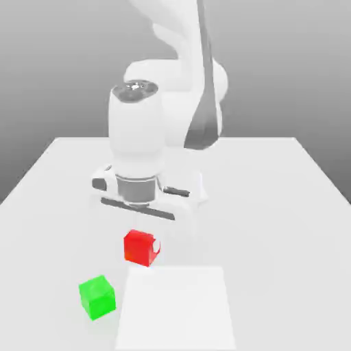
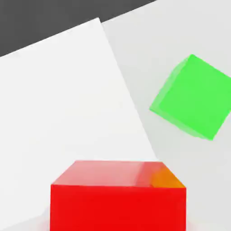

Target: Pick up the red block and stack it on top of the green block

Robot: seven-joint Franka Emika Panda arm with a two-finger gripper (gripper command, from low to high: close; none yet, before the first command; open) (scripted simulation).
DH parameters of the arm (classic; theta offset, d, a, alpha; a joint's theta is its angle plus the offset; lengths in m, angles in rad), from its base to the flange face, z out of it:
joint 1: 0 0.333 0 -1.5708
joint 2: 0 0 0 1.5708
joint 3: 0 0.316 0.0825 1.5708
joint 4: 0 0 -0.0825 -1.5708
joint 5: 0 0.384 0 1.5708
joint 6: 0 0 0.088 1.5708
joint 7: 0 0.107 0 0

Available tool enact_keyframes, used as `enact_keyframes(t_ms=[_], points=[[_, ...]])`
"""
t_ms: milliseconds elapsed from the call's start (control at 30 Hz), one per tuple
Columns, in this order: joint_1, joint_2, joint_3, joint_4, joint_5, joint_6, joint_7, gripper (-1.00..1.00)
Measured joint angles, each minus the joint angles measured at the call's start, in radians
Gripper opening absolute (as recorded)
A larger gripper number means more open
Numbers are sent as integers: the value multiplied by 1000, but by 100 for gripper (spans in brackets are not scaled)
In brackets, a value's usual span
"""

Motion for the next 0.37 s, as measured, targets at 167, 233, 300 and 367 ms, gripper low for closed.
enact_keyframes(t_ms=[167, 233, 300, 367], points=[[-74, 106, -11, 91, 33, 15, -46, -100], [-75, 176, 2, 97, 51, 78, -60, -100], [-79, 232, 11, 100, 64, 130, -69, 100], [-79, 232, 11, 100, 64, 130, -69, 100]])
